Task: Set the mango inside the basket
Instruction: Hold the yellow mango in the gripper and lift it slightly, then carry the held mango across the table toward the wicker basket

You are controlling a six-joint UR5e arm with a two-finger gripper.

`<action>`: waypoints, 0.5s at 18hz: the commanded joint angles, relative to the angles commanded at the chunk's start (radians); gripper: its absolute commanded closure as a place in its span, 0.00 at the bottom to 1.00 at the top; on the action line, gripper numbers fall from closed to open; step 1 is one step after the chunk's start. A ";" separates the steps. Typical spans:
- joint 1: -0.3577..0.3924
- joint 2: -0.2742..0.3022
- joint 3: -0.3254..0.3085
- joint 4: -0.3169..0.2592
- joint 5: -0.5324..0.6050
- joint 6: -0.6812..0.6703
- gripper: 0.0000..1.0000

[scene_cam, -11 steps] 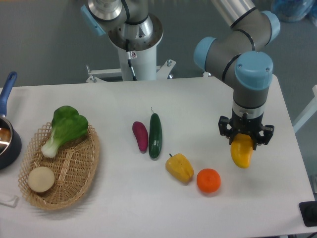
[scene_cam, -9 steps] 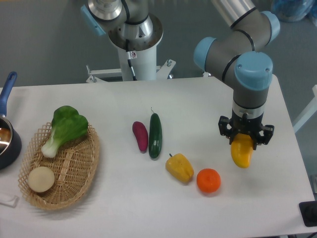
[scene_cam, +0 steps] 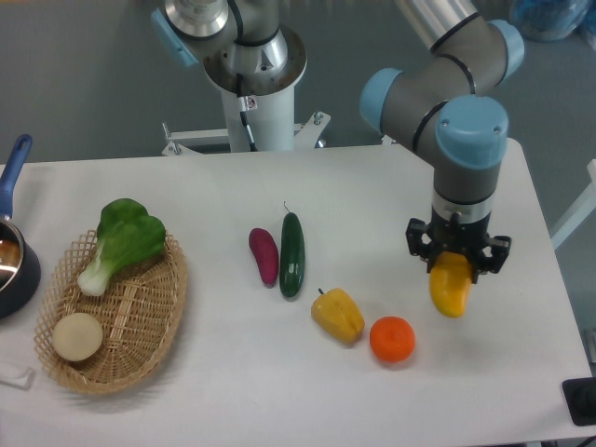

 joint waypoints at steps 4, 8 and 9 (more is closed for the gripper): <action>-0.052 0.011 -0.008 0.017 -0.077 0.028 0.85; -0.159 0.012 -0.012 0.018 -0.080 0.012 0.85; -0.192 0.012 -0.014 0.024 -0.080 -0.001 0.85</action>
